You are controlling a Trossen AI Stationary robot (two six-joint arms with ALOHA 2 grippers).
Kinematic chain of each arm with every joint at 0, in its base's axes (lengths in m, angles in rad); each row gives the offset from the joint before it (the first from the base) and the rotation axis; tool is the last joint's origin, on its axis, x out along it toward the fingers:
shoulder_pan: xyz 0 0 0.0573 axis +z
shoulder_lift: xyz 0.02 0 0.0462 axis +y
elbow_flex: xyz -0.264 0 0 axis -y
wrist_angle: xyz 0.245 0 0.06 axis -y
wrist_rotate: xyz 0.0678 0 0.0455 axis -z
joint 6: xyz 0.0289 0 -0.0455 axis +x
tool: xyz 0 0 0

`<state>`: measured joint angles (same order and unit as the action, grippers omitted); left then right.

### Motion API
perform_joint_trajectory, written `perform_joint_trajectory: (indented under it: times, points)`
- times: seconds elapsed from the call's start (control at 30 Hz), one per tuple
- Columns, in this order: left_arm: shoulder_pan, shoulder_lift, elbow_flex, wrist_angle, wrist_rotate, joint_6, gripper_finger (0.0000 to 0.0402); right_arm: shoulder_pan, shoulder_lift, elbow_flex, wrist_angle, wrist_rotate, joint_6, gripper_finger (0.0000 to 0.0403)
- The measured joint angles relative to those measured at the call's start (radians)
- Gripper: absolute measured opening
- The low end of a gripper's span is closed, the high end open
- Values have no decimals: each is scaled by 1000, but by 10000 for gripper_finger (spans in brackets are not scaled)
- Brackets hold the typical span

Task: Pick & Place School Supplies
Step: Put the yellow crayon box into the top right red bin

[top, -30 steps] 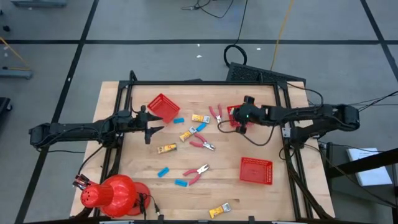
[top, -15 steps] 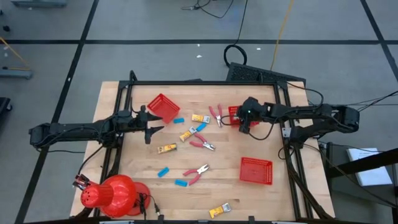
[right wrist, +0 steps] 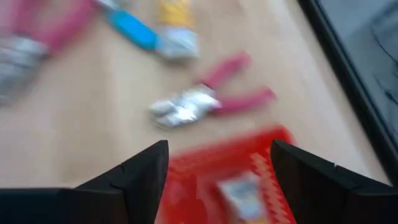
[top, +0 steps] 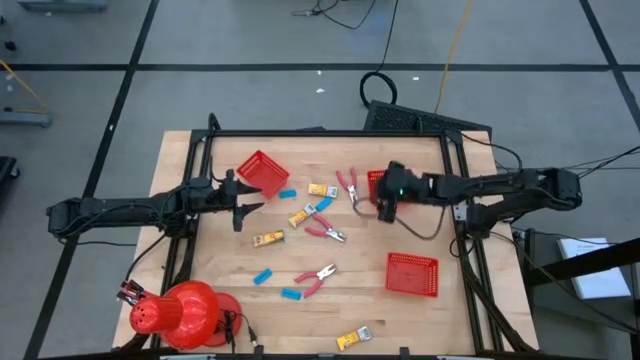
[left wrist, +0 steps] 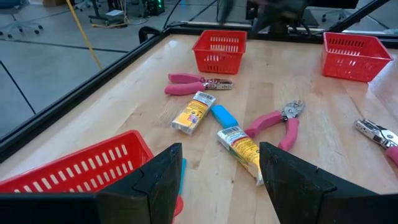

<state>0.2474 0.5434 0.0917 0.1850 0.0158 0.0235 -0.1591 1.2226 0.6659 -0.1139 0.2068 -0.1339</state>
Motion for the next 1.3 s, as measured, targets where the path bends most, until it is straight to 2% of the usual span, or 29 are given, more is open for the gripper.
perform_joint_trajectory:
  times: [0.1,0.3,0.5,0.63,0.83,0.93,1.1,1.3]
  points:
    - [0,0,0,-1,0,0,218,171,1,14,56,-17,60,269]
    - [0,0,0,-1,-1,0,218,503,20,14,288,-27,220,269]
    - [0,0,0,2,-3,0,218,703,158,42,428,45,406,269]
    - [0,0,0,2,-17,-2,218,777,330,168,356,58,435,269]
    - [0,0,0,-1,-17,-6,218,817,530,386,158,70,424,269]
    - [0,0,0,-1,-18,-6,218,834,602,454,137,27,433,269]
    - [0,0,0,-1,-17,-6,218,872,667,520,132,-11,482,269]
    - [0,0,0,-1,-17,-6,218,924,667,557,94,3,573,269]
